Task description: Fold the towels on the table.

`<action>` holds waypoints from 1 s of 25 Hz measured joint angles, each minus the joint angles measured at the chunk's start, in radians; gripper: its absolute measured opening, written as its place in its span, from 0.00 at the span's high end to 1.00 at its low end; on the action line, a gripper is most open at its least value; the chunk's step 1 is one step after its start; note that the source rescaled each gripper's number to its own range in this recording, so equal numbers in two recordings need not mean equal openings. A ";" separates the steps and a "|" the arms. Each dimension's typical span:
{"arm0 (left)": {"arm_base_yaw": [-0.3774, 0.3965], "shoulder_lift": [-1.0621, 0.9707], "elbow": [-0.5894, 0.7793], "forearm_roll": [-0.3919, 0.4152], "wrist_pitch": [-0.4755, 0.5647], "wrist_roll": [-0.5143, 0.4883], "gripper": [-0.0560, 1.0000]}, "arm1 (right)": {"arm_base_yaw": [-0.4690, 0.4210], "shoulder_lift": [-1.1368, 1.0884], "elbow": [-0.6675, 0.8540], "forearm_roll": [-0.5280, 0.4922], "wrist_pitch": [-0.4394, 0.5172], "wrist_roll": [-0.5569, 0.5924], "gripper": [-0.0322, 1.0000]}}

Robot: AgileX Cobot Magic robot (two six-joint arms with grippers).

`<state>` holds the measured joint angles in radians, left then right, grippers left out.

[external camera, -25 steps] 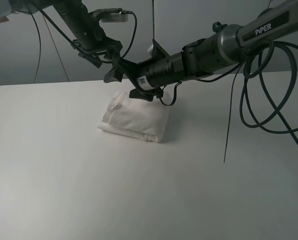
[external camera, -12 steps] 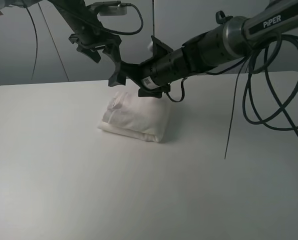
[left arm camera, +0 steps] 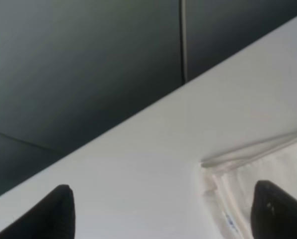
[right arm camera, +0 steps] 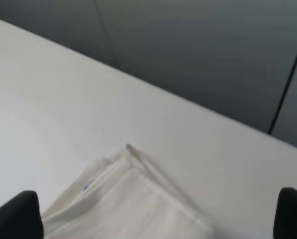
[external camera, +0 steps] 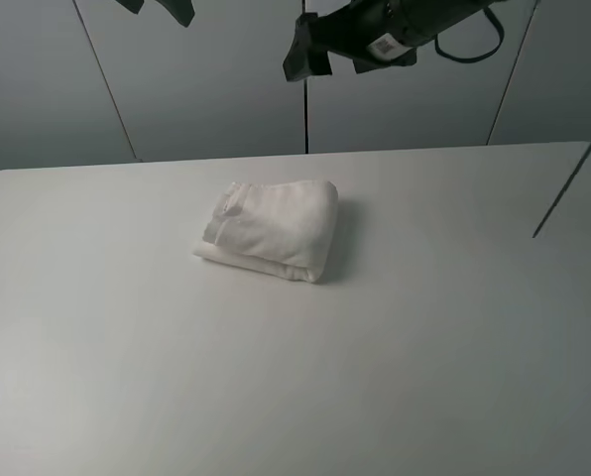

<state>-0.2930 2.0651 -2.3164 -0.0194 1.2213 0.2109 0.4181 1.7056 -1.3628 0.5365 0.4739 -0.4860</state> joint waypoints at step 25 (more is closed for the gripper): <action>0.000 -0.972 1.019 0.100 -0.023 -0.115 0.08 | -0.038 -0.598 0.265 -0.393 0.388 0.238 0.00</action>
<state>-0.2930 1.0934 -1.2976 0.0804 1.1982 0.0955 0.3800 1.1074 -1.0982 0.1438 0.8619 -0.2484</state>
